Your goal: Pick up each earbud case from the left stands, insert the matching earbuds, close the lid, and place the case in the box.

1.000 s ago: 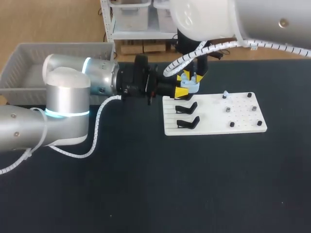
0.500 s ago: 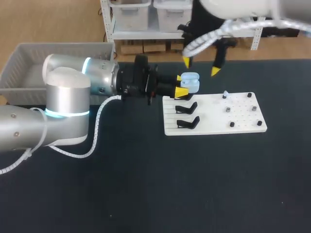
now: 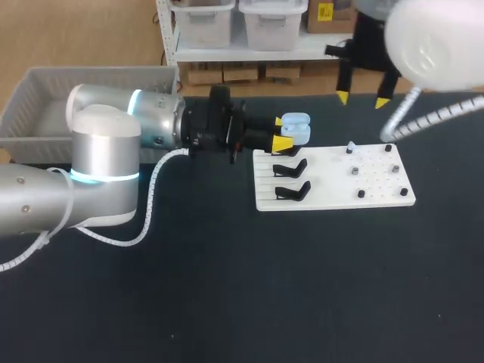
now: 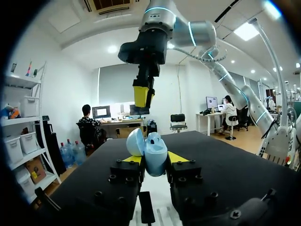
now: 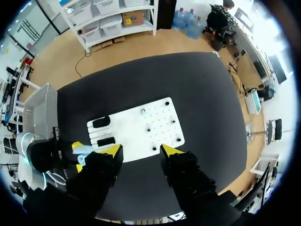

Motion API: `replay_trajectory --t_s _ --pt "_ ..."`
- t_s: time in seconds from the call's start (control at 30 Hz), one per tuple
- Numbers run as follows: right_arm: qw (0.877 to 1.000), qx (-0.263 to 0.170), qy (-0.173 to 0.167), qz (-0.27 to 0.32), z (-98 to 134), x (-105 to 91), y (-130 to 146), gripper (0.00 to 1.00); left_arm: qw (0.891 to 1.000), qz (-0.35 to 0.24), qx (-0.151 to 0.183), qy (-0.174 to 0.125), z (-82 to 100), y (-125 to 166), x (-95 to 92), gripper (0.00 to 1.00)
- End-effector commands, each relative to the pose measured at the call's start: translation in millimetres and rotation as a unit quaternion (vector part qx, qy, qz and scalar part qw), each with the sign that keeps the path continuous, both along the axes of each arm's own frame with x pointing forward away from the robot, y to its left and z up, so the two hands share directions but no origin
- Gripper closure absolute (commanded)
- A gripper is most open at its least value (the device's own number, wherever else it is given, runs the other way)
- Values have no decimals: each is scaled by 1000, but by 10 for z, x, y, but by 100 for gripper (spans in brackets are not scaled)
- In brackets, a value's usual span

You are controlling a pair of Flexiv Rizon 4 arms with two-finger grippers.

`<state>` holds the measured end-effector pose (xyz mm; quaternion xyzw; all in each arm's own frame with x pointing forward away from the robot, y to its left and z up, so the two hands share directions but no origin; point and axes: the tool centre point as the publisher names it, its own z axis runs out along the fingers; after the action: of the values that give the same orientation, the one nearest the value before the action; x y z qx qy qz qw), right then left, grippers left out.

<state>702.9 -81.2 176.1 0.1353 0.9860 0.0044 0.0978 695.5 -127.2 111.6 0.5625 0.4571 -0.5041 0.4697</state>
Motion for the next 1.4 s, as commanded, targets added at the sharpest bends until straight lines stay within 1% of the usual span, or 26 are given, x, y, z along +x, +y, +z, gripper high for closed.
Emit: replay_trajectory --t_s 0.03,0.17,0.2,0.23,0.27,0.3,0.37,0.53,0.67,0.73,0.9,1.03,1.2,1.4 --pt "999 26 -14 18 -152 103 -125 51 1000 3 -1 -2 -8 1 -20 100" --pt "999 28 -15 40 -267 179 -177 48 1000 3 -1 -2 -8 1 -20 100" --pt "999 30 -12 44 -309 207 -181 41 1000 3 -1 -2 -8 1 -20 100" --pt "998 33 -8 47 -345 230 -181 24 1000 3 -1 -2 -8 1 -20 100" --pt "998 35 -6 51 -383 250 -174 24 1000 3 -1 -2 -8 1 -20 100" --pt "998 39 -5 54 -427 276 -167 30 1000 3 -1 -2 -8 1 -20 100" --pt "998 42 -1 57 -526 324 -156 50 1000 3 -1 -2 -8 1 -20 100" --pt "997 48 13 58 -765 411 -158 53 1000 3 -1 -2 -8 1 -20 100" --pt "997 48 30 57 -912 443 -129 56 1000 3 -1 -2 -8 1 -20 100" --pt "996 51 37 55 -988 461 -107 57 1000 3 -1 -2 -8 1 -20 100" --pt "996 58 52 52 -1098 447 -65 57 1000 3 -1 -2 -8 1 -20 100" --pt "995 62 64 45 -1172 419 -60 54 1000 3 -1 -2 -8 1 -20 100" --pt "995 64 75 34 -1272 420 -108 53 1000 3 -1 -2 -8 1 -20 100" --pt "994 70 83 23 -1356 415 -156 54 1000 3 -1 -2 -8 1 -20 100"
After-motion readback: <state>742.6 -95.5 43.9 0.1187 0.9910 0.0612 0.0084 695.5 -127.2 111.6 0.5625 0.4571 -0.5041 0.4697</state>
